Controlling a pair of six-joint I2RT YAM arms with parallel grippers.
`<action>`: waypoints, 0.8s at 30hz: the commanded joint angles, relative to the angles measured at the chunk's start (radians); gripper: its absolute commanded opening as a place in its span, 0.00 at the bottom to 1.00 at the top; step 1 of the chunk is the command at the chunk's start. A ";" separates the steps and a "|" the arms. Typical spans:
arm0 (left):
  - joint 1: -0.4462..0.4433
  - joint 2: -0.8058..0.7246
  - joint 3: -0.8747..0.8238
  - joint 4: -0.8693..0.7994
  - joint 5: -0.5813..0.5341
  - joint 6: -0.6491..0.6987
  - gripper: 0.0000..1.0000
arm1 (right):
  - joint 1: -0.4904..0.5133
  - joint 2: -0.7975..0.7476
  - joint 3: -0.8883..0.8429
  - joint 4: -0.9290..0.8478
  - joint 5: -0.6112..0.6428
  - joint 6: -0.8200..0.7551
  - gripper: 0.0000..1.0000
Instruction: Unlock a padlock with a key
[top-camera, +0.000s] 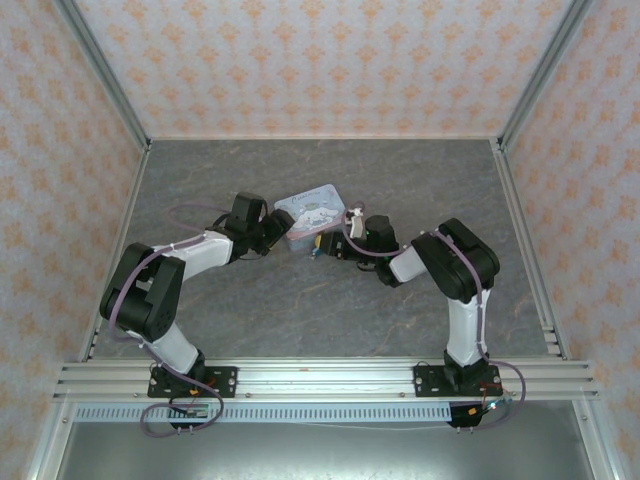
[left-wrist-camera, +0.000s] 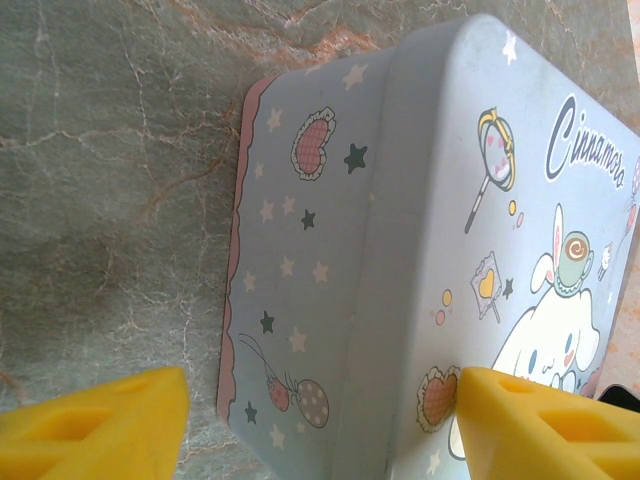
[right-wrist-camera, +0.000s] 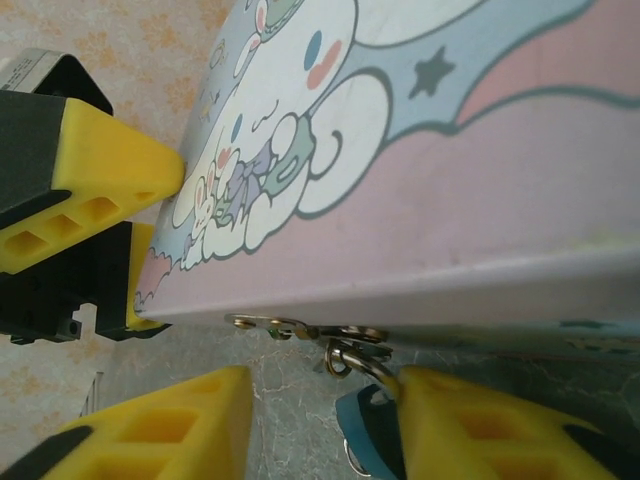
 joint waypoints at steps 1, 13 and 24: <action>-0.017 0.021 -0.028 -0.102 -0.026 -0.003 0.70 | 0.005 0.010 0.015 0.074 -0.024 0.009 0.37; -0.017 0.013 -0.031 -0.107 -0.031 -0.003 0.70 | -0.007 -0.029 -0.011 0.006 -0.012 -0.033 0.06; -0.016 0.004 -0.052 -0.118 -0.046 0.008 0.70 | -0.051 -0.078 -0.056 0.063 0.068 0.033 0.00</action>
